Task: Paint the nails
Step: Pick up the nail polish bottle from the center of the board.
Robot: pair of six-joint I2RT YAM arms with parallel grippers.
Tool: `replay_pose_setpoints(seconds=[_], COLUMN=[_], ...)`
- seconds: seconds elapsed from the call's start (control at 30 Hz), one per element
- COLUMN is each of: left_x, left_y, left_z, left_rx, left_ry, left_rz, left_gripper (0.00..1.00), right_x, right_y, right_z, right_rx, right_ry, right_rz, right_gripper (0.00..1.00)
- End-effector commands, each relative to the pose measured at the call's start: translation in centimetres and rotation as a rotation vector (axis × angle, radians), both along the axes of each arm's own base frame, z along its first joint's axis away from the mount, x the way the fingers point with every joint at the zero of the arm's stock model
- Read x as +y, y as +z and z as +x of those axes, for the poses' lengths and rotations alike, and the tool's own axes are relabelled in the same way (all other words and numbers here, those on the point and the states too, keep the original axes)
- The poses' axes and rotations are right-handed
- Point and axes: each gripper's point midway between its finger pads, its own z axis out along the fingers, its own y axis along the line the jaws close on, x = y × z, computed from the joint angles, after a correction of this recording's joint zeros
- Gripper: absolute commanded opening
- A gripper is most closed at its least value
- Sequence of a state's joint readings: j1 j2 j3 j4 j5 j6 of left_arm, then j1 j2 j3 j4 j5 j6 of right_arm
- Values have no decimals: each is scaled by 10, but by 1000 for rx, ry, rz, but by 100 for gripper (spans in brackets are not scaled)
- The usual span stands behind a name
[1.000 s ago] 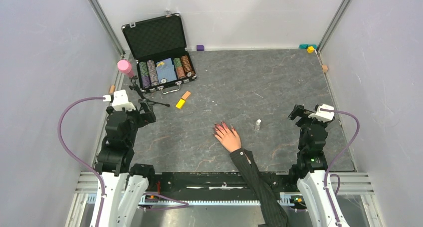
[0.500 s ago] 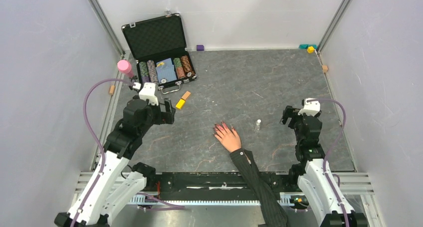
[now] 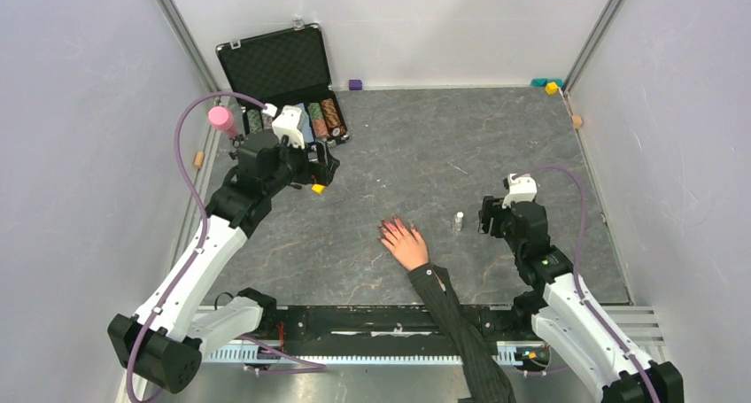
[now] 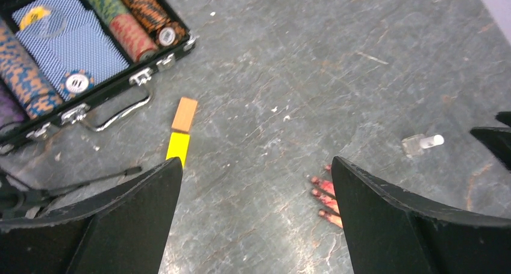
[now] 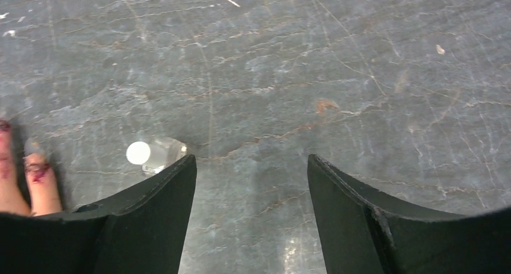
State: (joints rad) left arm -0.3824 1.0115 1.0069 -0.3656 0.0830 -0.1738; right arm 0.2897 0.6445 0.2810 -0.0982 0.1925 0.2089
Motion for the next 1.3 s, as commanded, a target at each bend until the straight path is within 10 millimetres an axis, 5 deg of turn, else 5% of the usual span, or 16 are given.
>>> replay_pose_setpoints(seconds=[0.0,0.57,1.27], left_x=[21,9,5], left_y=[-4,20,-3], left_z=[-2,-5,6], left_rx=[-26,-18,28], left_ry=[78,74,133], left_rz=[67,-62,-134], left_gripper=[100,100,100], right_x=[14,80,90], right_y=[26,36,-4], right_z=[3,16,11], right_rx=[3,66,168], right_ry=[15,245,229], right_rz=[14,19,-101], right_gripper=[72,62,43])
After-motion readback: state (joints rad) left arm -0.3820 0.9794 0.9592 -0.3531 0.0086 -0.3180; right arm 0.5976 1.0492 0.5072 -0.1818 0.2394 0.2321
